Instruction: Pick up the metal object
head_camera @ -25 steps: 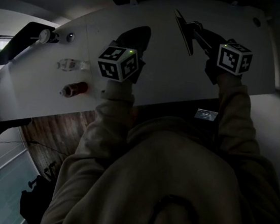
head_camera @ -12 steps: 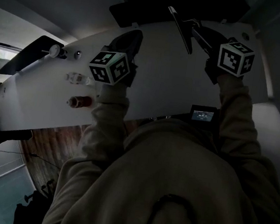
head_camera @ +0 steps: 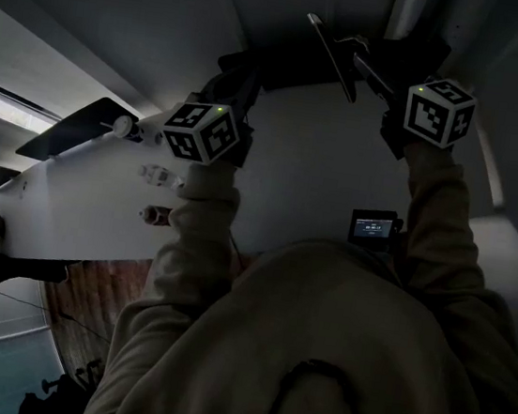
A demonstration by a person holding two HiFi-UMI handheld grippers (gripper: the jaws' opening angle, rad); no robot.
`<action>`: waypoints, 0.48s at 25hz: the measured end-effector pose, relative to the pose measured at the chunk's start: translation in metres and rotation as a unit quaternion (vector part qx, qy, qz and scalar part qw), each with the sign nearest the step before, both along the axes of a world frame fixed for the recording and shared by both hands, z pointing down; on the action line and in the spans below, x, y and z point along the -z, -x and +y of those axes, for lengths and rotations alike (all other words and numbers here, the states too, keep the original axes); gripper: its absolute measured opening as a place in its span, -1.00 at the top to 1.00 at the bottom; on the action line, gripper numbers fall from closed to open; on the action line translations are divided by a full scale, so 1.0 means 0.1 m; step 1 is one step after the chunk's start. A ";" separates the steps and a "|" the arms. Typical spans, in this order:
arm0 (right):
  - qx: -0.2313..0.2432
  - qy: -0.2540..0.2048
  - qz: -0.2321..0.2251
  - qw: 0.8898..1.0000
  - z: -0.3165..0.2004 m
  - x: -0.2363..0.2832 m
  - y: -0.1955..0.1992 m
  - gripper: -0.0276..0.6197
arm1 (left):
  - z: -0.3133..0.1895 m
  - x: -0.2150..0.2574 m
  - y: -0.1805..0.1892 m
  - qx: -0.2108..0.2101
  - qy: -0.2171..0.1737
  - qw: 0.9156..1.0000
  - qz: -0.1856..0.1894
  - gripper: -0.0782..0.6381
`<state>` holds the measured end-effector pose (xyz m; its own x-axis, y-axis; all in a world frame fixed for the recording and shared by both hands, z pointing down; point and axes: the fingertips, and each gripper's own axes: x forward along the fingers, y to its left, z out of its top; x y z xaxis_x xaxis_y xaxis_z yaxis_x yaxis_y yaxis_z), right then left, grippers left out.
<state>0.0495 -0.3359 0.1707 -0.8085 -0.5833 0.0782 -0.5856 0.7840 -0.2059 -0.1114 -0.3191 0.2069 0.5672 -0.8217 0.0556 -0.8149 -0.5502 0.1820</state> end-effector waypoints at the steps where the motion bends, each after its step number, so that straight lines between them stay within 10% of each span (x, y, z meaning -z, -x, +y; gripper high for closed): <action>1: 0.000 -0.009 -0.003 1.000 0.01 0.08 -0.01 0.80 | 0.00 0.09 -0.01 0.001 -0.009 1.000 0.006 0.77; 12: -0.006 -0.067 -0.026 0.997 0.08 0.23 0.00 0.80 | -0.03 0.19 0.07 0.007 -0.055 0.998 -0.006 0.77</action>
<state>0.0495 -0.3276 0.1481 -0.8026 -0.5950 -0.0427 -0.5859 0.7998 -0.1308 -0.1182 -0.3217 0.1879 0.5548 -0.8315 -0.0291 -0.8248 -0.5542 0.1119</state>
